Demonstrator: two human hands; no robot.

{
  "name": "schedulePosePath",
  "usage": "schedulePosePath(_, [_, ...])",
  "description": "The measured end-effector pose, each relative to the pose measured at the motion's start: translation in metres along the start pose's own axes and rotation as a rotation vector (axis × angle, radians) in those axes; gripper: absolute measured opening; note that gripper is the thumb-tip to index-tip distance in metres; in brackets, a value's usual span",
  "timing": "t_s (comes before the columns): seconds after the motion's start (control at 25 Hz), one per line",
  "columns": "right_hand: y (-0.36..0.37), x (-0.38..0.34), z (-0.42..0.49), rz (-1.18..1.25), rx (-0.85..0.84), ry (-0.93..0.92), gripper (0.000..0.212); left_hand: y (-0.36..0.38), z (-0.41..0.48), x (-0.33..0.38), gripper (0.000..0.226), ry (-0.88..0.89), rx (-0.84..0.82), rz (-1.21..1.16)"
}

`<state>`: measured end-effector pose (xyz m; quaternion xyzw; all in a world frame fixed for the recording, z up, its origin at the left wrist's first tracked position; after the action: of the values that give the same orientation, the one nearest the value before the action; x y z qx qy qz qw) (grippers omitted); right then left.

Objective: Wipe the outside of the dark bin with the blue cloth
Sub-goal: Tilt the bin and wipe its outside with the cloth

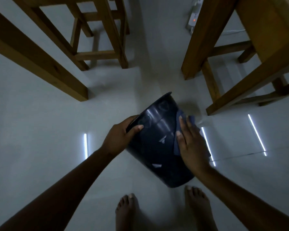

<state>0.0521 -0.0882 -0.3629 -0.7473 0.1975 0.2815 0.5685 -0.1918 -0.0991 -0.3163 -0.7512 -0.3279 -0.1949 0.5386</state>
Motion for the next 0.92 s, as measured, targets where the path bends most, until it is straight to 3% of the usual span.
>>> schedulePosePath(0.16, [0.021,-0.034,-0.021,-0.247,-0.099,-0.406,0.055,0.004,0.023,0.03,0.039,0.125,0.109,0.091])
schedulePosePath(0.2, [0.016,-0.031,-0.002,-0.259,-0.119,-0.414,0.055,0.002,0.026,0.035,0.039,0.124,0.1,0.094])
schedulePosePath(0.32, [-0.006,-0.006,0.014,-0.081,-0.056,-0.104,0.059,0.002,0.023,0.029,0.038,0.068,0.087,0.091])
schedulePosePath(0.36, [0.0,-0.001,-0.002,-0.111,-0.034,-0.083,0.059,0.003,0.02,0.028,0.037,0.052,0.079,0.086])
schedulePosePath(0.52, [0.028,-0.027,-0.036,-0.379,-0.121,-0.455,0.06,0.006,0.03,0.035,0.037,0.123,0.112,0.13])
schedulePosePath(0.6, [0.017,-0.028,0.002,-0.326,-0.081,-0.399,0.059,0.004,0.033,0.032,0.04,0.138,0.063,0.099])
schedulePosePath(0.76, [-0.013,0.01,0.021,0.009,-0.023,-0.073,0.06,0.005,0.014,0.013,0.028,0.045,0.025,0.082])
schedulePosePath(0.84, [0.0,0.004,-0.015,-0.102,-0.022,-0.115,0.06,0.006,0.019,0.021,0.025,0.052,0.12,0.132])
schedulePosePath(0.92, [0.017,-0.011,-0.036,-0.231,-0.074,-0.291,0.056,0.005,0.03,0.034,0.027,0.119,0.168,0.187])
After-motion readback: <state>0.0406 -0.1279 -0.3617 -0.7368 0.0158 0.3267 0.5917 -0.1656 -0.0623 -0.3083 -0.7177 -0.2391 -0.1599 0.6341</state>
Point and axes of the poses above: each hand's wrist, its own z-axis towards the middle knuckle, its own y-axis out of the palm, x = y × z, the point moved 3 cm from there along z, towards the middle knuckle, and after that the axes turned 7 degrees about z, right-handed, at the moved point
